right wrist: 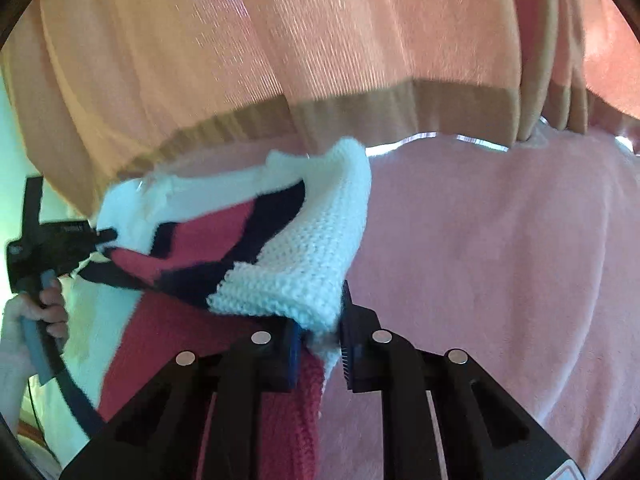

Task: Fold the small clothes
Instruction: 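Fold the held sleeve across the sweater body with the right gripper, then release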

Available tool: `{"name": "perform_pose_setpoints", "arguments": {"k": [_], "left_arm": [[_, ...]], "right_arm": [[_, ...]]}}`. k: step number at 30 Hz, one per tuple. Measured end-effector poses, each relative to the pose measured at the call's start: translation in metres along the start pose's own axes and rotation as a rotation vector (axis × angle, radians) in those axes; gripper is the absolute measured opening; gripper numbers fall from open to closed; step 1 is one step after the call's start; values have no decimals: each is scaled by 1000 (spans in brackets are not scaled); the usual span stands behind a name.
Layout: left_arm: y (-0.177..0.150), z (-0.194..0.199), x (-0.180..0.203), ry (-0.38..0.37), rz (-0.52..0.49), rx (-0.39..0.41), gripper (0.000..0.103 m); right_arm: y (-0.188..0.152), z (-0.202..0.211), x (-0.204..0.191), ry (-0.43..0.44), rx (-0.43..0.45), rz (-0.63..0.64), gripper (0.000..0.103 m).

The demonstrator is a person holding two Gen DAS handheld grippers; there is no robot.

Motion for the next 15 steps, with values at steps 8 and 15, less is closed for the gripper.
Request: {"name": "perform_pose_setpoints", "arguments": {"k": [8,15], "left_arm": [[-8,6,-23,-5,-22,-57,68],[-10,-22,-29,-63,76,-114,45]], "right_arm": [[-21,4,6,-48,-100,-87,36],[19,-13,3,-14,-13,-38,77]]}}
Point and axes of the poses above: each gripper's, at about its wrist camera, not at the fingertips, and z roughly against the way its jaws point, x to its right, y to its top, the point moved 1 cm from there along -z, roughly the way its jaws point, and after that the axes turned 1 degree about -x, right-handed, at the moved point
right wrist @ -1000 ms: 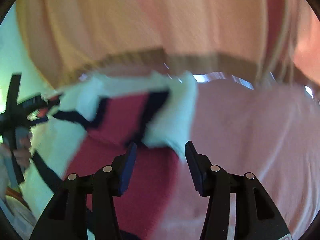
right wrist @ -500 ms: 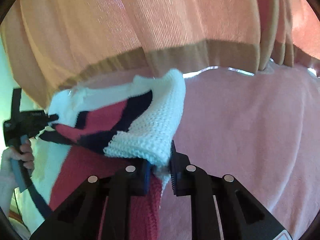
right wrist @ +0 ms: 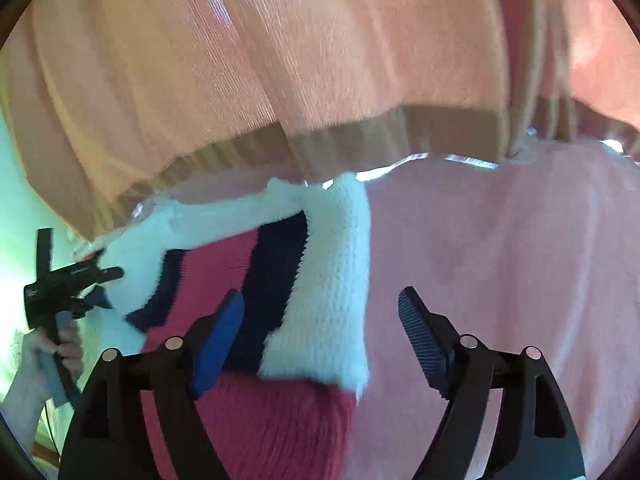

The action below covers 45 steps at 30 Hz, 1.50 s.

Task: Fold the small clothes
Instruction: 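Fold the held sleeve across the sweater body with the right gripper, then release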

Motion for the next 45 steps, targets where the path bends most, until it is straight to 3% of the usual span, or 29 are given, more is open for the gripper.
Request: {"name": "perform_pose_setpoints", "arguments": {"k": [1,2,3,4,6,8,10,14,17,19,22,23,24,25,27,28,30,31,34,36,39,42,43,44,45], "left_arm": [[0,0,1,8,-8,19,38],[1,0,3,-6,-20,25,18],[3,0,6,-37,-25,23,9],[4,6,10,-70,-29,50,7],[8,25,19,-83,-74,150,7],[12,41,30,-83,-122,230,7],[16,42,31,-60,-127,263,7],[7,-12,9,17,-88,83,8],[0,-10,18,47,-159,105,10],[1,-6,17,30,-142,101,11],[1,-10,6,16,-99,77,17],[2,-6,6,23,-87,81,23],[4,2,3,35,-70,96,30],[7,12,-5,42,-51,125,36],[17,38,-24,54,7,201,56],[23,54,-39,67,49,245,62],[39,80,-81,127,183,325,83],[46,87,-103,145,250,342,85],[72,90,-193,199,467,350,85],[82,83,-236,265,537,338,83],[96,66,-280,316,563,290,81],[106,53,-290,349,535,298,71],[108,52,-289,360,518,311,62],[112,48,-286,353,497,309,37],[114,46,-285,348,484,299,19]], "right_arm": [[1,-15,1,-5,-47,8,76],[0,-34,2,5,-96,19,70],[-3,-47,3,34,-131,26,36],[-5,-50,3,36,-141,26,20],[0,-32,2,60,-44,14,14],[10,-3,-2,98,71,13,13],[13,9,-3,93,128,23,13],[-14,-46,19,-6,-63,-2,15],[-13,-34,17,-5,-33,-6,15],[-8,-20,13,10,17,-17,15],[-19,-39,22,-49,-81,-10,23],[-21,-31,29,-50,-42,-41,25],[-21,-27,27,-82,-38,-48,33],[-23,-19,24,-112,-23,-40,33],[-21,13,7,-132,57,20,34],[-20,24,0,-126,81,40,37],[-22,46,-17,-82,121,76,40],[-26,54,-27,-50,127,85,45],[-45,67,-52,31,114,108,50],[-64,66,-72,82,90,148,52],[-90,51,-96,98,53,237,53],[-107,35,-110,67,23,343,53],[-110,32,-112,61,16,359,53],[-113,29,-114,58,10,369,53],[-115,29,-115,63,6,360,53]]}}
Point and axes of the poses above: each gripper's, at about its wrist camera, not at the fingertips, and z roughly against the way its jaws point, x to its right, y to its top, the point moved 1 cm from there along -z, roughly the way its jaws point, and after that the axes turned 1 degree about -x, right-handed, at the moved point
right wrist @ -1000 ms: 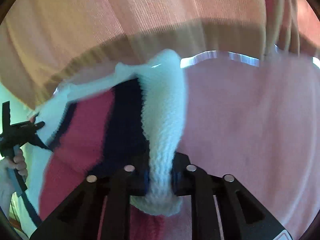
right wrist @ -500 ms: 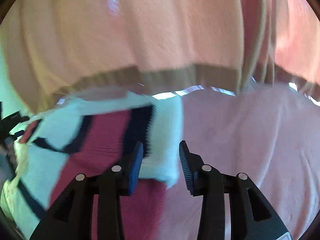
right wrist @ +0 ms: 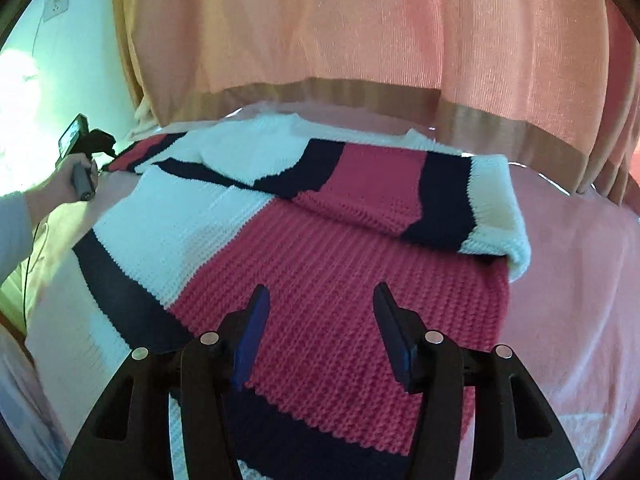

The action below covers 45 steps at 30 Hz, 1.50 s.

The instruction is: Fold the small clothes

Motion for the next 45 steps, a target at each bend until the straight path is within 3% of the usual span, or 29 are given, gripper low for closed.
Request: {"name": "perform_pose_setpoints", "arguments": {"k": [1,6,11,13,17,19,20,21,23,25,27,30,33,35,38,42,44,45], "left_arm": [[-1,1,4,6,-12,8,8],[-16,64,53,-116,-100,144,7],[-88,173,154,-361,-317,212,7],[-134,209,197,-471,-417,175,7],[-242,241,253,-591,-628,24,10],[-294,237,266,-596,-716,-71,14],[-326,228,269,-580,-763,-156,27],[-336,216,270,-552,-781,-191,44],[-348,197,264,-493,-802,-235,51],[-343,199,250,-491,-773,-243,61],[-315,200,227,-502,-688,-213,77],[-269,204,199,-513,-547,-174,83],[-236,173,178,-490,-403,-193,83],[-222,148,167,-433,-351,-217,82],[-215,118,158,-368,-321,-250,68],[-209,96,152,-352,-270,-313,53],[-208,94,153,-330,-286,-296,42],[-207,93,153,-323,-292,-289,32]], "right_arm": [[0,-1,2,8,-7,-16,54],[3,7,17,-2,6,-75,55],[15,22,37,-11,48,-140,59],[20,29,49,-23,59,-174,61],[27,38,76,-34,59,-254,63],[30,37,86,-36,39,-278,69],[31,38,92,-54,39,-287,69],[31,38,95,-66,38,-292,70],[34,34,98,-71,6,-274,71],[36,31,99,-75,2,-265,71],[40,25,98,-54,-11,-249,71],[52,12,92,6,-1,-271,71],[75,-11,73,67,-4,-260,71],[93,-29,50,37,-5,-200,71],[116,-64,16,27,-33,-148,71],[135,-113,-13,-43,-94,-80,69],[138,-132,-14,-77,-124,-85,53],[138,-139,-11,-69,-144,-104,14]]}}
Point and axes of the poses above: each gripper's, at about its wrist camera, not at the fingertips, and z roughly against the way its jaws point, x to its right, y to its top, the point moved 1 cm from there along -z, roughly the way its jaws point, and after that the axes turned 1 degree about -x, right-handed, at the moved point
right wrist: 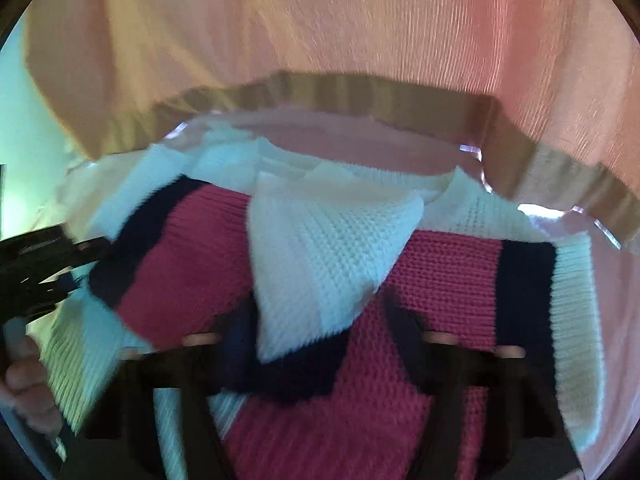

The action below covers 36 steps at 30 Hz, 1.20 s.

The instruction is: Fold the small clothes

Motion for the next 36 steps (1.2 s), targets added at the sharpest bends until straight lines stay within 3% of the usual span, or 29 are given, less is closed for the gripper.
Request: {"name": "perform_pose_setpoints", "arguments": {"k": [1,2,4,6,9,10,11,13,15,18,19,20,21,22,25,27,28,29,30,31,35,36], "left_arm": [[2,-1,-1,19,-2,6,26],[3,-1,-4,25,2,11,20],[5,3,-7,22,8,22,19],[4,3,-6,0,-4,13,19],[-6,-4,5,54,-53,12,19],[-8,-5,7,70,-71,26,19],[-9,-6,6,77,-73,29,20],[-8,-4,3,67,-46,27,20],[-6,-4,-1,57,-14,27,21],[-6,-6,-2,61,-2,38,21],[-6,-6,-2,63,-2,44,19],[-6,-5,-2,64,3,57,17],[-5,-2,-1,63,7,76,14],[-3,0,0,65,4,97,12],[5,18,3,60,-9,178,10],[7,22,2,65,-14,199,11],[7,20,2,76,-18,193,11],[4,10,0,109,-31,173,11],[2,4,-1,130,-39,160,11],[-1,-3,-2,152,-47,146,11],[-4,-3,1,168,-79,165,12],[-4,-4,-1,167,-75,159,13]], "right_arm": [[0,0,4,0,0,-24,12],[1,14,16,27,59,-95,11],[-4,58,44,102,191,-226,11],[-23,87,71,138,256,-334,13],[-53,70,92,40,159,-346,27],[-62,60,97,13,110,-350,27],[-72,54,108,51,79,-393,27],[-82,62,125,146,117,-487,34],[-81,65,132,168,125,-510,45],[-68,62,134,162,116,-513,47],[-62,56,137,161,114,-520,43],[-56,52,139,153,100,-522,29],[-49,50,139,147,83,-502,7],[-44,54,138,143,101,-490,7],[-20,118,125,208,342,-388,6],[-18,133,121,229,409,-354,6],[-22,117,123,187,368,-322,6],[-26,88,128,136,267,-321,6],[-36,54,137,126,134,-357,6],[-46,35,145,132,60,-397,5],[-49,57,146,193,154,-420,6],[-48,54,144,163,146,-391,7]]}}
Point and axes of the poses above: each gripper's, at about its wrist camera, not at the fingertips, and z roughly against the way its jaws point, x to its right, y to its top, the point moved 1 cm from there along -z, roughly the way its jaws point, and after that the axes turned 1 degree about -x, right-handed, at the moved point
